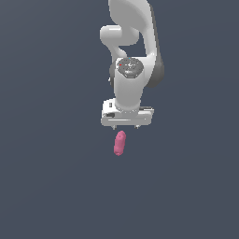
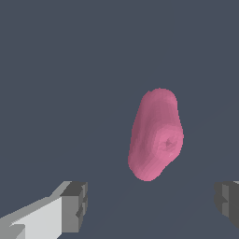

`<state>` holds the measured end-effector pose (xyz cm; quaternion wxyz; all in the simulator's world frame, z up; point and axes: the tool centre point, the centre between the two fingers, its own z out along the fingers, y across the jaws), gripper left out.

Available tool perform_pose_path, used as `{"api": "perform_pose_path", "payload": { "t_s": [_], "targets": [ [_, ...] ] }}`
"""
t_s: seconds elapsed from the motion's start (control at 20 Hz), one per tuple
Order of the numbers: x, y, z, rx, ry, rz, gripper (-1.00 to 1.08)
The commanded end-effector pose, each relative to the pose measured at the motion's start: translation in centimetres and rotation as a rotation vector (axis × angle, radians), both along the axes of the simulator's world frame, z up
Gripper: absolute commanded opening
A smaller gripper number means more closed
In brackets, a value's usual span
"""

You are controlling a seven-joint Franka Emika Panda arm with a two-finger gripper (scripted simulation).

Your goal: Pick up the object and move it to a goal position.

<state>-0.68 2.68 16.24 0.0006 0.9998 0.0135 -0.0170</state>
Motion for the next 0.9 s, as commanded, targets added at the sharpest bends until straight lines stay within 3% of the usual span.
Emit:
{"api": "perform_pose_path", "payload": {
  "t_s": [0.0, 0.55, 0.85],
  "targets": [
    [0.0, 0.0, 0.0, 0.0, 0.0, 0.0, 1.0],
    [0.0, 0.1, 0.0, 0.001, 0.001, 0.0, 1.0],
    [-1.3, 2.5, -0.5, 0.024, 0.031, 0.009, 1.0]
  ]
}}
